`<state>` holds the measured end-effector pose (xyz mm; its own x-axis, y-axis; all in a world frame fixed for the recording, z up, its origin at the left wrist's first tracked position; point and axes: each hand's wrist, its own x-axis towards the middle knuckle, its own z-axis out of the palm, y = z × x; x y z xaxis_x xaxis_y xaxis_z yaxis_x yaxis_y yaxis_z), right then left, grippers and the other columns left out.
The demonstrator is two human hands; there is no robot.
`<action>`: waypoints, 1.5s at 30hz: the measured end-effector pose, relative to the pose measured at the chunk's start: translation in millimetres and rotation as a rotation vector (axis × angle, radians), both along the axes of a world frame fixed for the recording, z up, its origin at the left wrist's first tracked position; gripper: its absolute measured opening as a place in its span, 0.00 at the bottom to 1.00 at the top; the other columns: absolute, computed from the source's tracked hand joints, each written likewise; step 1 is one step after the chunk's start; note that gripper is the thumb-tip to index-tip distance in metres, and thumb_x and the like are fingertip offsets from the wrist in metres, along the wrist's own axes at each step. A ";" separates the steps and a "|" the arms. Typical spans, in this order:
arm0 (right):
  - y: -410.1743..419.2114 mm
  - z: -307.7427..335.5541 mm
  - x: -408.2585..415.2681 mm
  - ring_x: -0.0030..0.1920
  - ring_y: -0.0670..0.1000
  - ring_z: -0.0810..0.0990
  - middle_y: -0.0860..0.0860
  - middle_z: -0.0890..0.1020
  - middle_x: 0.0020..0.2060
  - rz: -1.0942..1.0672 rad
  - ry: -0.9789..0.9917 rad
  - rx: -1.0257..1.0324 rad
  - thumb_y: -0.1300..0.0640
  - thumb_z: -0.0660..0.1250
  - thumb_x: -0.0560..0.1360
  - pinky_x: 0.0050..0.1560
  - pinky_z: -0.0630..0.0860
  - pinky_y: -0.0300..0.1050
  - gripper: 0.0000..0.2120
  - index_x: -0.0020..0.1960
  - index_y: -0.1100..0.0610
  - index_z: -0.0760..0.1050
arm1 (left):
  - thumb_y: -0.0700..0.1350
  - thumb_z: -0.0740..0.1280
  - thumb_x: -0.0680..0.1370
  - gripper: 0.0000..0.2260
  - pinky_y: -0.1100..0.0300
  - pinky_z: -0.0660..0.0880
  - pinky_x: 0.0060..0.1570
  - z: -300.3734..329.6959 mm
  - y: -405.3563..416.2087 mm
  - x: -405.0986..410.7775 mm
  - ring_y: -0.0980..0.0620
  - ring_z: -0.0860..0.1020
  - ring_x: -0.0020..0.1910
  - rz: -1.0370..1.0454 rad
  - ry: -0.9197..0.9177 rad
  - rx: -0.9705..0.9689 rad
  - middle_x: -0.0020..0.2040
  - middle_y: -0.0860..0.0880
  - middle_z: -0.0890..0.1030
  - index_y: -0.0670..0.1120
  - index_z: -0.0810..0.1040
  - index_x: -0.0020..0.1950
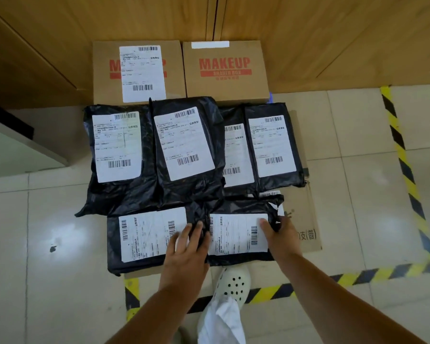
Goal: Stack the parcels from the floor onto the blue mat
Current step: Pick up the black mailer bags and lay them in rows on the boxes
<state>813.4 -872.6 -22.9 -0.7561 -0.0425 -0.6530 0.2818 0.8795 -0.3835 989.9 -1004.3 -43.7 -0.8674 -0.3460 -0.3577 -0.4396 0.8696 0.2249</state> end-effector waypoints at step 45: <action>-121.9 30.1 -63.8 0.76 0.61 0.40 0.55 0.44 0.77 0.810 0.588 0.043 0.32 0.45 0.74 0.72 0.39 0.64 0.33 0.76 0.41 0.47 | 0.60 0.49 0.76 0.33 0.44 0.41 0.71 9.0 -117.3 -110.2 0.45 0.43 0.76 0.096 0.063 -0.205 0.76 0.39 0.55 0.46 0.50 0.77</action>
